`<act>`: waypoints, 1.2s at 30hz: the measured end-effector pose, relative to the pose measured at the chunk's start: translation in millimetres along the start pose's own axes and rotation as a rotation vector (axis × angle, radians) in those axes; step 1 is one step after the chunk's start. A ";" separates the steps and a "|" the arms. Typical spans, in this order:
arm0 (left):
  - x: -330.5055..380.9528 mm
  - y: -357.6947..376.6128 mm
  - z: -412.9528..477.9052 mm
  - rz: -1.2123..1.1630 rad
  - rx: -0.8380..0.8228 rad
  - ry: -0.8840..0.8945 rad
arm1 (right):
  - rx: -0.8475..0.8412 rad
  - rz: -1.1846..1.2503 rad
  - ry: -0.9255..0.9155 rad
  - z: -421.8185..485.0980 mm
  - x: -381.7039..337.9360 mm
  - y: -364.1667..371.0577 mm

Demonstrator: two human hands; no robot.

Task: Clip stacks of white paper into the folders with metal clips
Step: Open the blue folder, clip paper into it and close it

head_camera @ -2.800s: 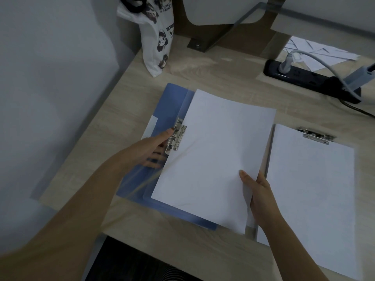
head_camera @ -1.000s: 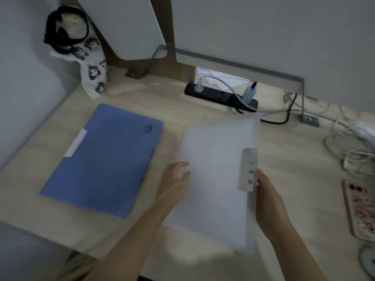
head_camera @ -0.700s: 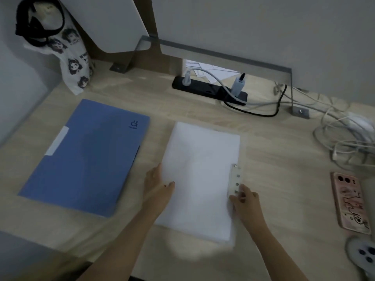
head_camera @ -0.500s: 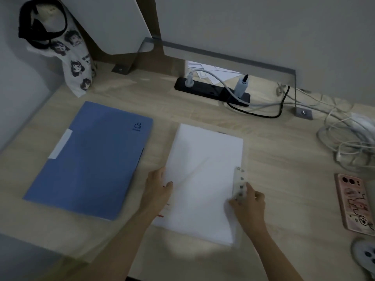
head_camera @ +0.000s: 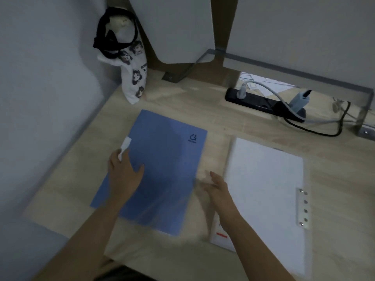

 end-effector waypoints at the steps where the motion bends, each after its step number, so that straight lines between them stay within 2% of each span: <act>1: -8.5 -5.9 8.4 -0.003 -0.006 -0.048 | -0.029 0.076 0.058 2.1 -0.8 9.0; 3: -25.5 -14.3 24.7 -0.062 -0.039 -0.147 | -0.039 0.200 0.135 7.3 -1.6 25.9; 6: -43.5 -13.3 39.4 -0.193 -0.116 -0.284 | -0.001 0.244 0.146 16.6 0.1 41.4; 9: -51.0 -10.0 46.5 -0.276 -0.162 -0.326 | 0.007 0.292 0.215 21.8 -5.1 42.8; 17: -47.6 -18.0 46.2 -0.396 -0.234 -0.368 | -0.061 0.271 0.210 35.3 -13.5 31.5; 22: -39.2 -28.3 21.0 -0.431 -0.176 -0.306 | -0.054 0.173 0.131 26.5 -18.8 20.5; 28: 16.3 -7.9 -23.1 -0.504 -0.124 -0.180 | 0.067 0.218 -0.026 -3.2 -10.6 -40.1; 36: 119.4 106.8 -93.5 -0.571 -0.305 -0.140 | 0.374 0.153 -0.013 -44.2 54.9 -171.7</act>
Point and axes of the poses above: each hand's wrist, its own z-axis towards the middle knuckle, its own y-axis out of the palm, x = y × z, the point moved 3 cm from there along z, towards the middle knuckle, and after that the axes turned 5 degrees about -z, right-handed, at the moved point
